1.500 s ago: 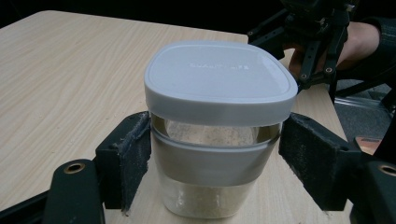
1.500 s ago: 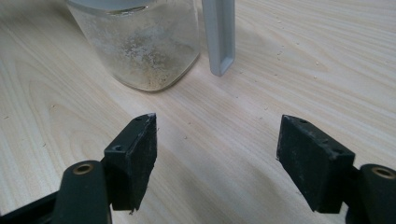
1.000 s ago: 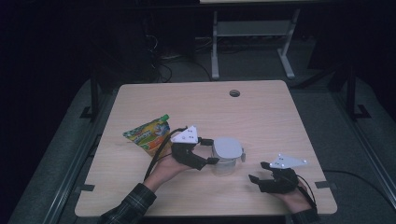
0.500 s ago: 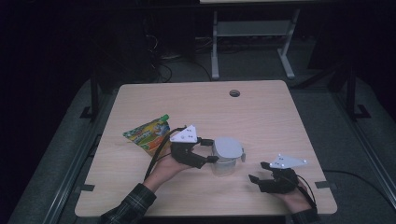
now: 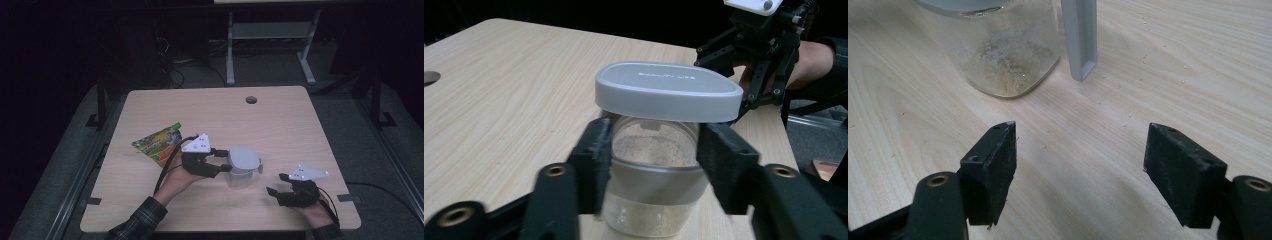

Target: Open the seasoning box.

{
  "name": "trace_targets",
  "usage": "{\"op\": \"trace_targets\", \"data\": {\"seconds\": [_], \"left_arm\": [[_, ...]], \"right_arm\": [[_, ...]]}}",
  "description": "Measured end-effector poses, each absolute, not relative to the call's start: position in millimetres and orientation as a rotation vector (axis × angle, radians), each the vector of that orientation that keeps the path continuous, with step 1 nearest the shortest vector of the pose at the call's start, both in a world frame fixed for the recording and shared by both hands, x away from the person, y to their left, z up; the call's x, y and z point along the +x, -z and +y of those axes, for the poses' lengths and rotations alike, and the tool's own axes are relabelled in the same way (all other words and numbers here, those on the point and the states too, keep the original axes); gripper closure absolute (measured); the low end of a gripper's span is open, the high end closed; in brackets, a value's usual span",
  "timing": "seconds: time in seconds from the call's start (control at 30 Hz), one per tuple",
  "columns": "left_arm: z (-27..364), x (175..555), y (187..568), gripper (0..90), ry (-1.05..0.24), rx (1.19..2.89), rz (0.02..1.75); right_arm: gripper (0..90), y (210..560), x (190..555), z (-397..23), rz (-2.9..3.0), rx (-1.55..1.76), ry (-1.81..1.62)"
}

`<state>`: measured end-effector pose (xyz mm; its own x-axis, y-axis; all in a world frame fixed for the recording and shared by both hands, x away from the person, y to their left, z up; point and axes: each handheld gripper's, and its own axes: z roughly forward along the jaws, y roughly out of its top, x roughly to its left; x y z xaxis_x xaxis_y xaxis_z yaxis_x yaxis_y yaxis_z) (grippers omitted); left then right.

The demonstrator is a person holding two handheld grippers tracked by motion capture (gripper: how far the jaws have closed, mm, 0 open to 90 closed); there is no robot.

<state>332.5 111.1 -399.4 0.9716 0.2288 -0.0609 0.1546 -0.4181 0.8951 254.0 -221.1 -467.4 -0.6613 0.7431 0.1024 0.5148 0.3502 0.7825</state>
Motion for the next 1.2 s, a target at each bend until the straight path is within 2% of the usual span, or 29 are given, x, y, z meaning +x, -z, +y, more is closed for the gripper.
{"op": "trace_targets", "data": {"seconds": [0.03, 0.3, 0.53, 1.2], "left_arm": [[109.9, 331.9, 399.3, 56.1, -0.087, 2.016, 0.269], [104.9, 332.4, 400.6, 67.2, -0.081, 2.027, 0.274], [102.6, 335.1, 401.2, 89.5, -0.063, 2.030, 0.260], [99.3, 338.3, 385.5, 90.0, -0.015, 1.984, 0.242]], "right_arm": [[28.7, 467.2, 254.0, -221.2, 2.344, 1.125, -1.209], [28.7, 467.1, 254.1, -221.7, 2.341, 1.126, -1.210], [28.7, 467.4, 254.2, -221.4, 2.346, 1.123, -1.210], [28.8, 468.1, 254.6, -222.2, 2.347, 1.123, -1.208]]}}
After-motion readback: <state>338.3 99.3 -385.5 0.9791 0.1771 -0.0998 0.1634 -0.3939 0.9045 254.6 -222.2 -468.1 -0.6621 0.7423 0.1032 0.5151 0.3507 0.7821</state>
